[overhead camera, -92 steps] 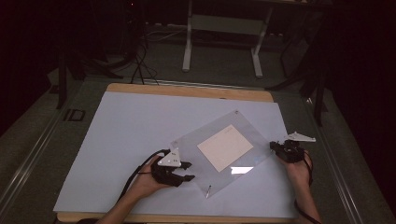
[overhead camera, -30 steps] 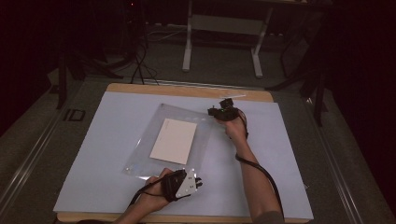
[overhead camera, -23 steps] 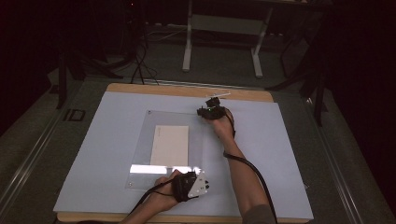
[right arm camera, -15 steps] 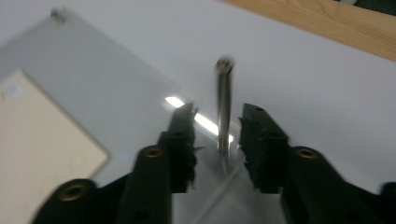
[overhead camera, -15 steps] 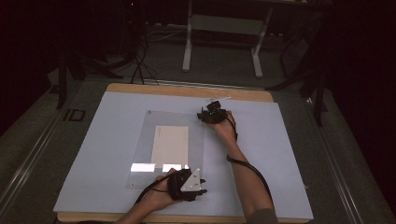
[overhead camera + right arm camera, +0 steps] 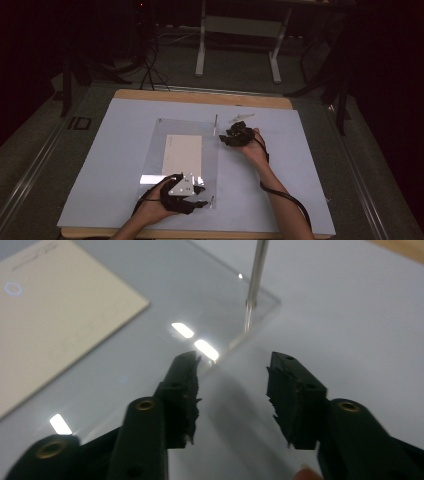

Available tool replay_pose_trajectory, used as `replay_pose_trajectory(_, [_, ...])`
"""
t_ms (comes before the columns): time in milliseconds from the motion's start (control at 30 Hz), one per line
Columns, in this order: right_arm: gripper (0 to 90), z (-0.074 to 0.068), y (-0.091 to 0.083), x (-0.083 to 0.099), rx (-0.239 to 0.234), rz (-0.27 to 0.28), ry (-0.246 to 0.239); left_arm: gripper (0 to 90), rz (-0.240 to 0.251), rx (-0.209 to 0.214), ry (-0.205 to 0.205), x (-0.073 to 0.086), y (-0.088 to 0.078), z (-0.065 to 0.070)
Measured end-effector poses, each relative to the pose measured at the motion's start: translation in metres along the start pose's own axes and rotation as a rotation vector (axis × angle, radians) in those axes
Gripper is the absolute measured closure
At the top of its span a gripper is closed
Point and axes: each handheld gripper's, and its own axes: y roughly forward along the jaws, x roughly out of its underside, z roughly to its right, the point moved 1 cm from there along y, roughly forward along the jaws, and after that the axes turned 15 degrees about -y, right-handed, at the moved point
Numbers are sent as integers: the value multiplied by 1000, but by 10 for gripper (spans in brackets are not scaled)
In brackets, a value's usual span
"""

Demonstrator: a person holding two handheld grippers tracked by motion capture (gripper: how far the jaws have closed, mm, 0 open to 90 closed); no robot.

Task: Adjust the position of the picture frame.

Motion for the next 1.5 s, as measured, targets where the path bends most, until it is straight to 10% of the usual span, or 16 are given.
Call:
replay_pose_trajectory(233, [397,-7,-19,21,34,-60,-26,537,32,-134,-135,-7,-10,-32])
replay_pose_trajectory(467, [451,-19,-42,36,5,-14,-1,529,59,-197,-217,-16,-14,-57])
replay_pose_trajectory(1100, [615,-82,-103,71,-66,129,-59,527,24,-240,-237,-45,2,-92])
replay_pose_trajectory(1500, [682,-113,-100,82,-152,119,-145,522,24,-244,-268,-54,15,-110])
